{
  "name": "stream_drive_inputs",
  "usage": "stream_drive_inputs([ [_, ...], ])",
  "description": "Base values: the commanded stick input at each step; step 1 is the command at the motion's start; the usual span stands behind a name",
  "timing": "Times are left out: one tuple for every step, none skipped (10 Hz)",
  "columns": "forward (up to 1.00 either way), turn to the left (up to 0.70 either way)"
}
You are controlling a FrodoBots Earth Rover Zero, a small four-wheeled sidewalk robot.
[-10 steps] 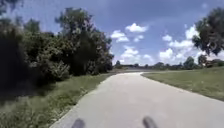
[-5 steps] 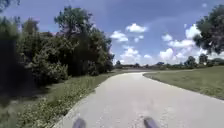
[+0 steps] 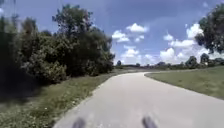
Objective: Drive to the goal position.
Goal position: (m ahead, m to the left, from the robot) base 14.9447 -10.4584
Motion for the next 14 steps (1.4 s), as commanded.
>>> stream_drive_inputs([
  [0.70, 0.00],
  [0.70, -0.12],
  [0.70, -0.28],
  [0.70, -0.35],
  [0.70, -0.22],
  [0.70, -0.06],
  [0.70, 0.00],
  [0.70, 0.00],
  [0.70, 0.00],
  [0.70, 0.00],
  [0.70, 0.00],
  [0.70, 0.00],
  [0.70, 0.00],
  [0.70, 0.00],
])
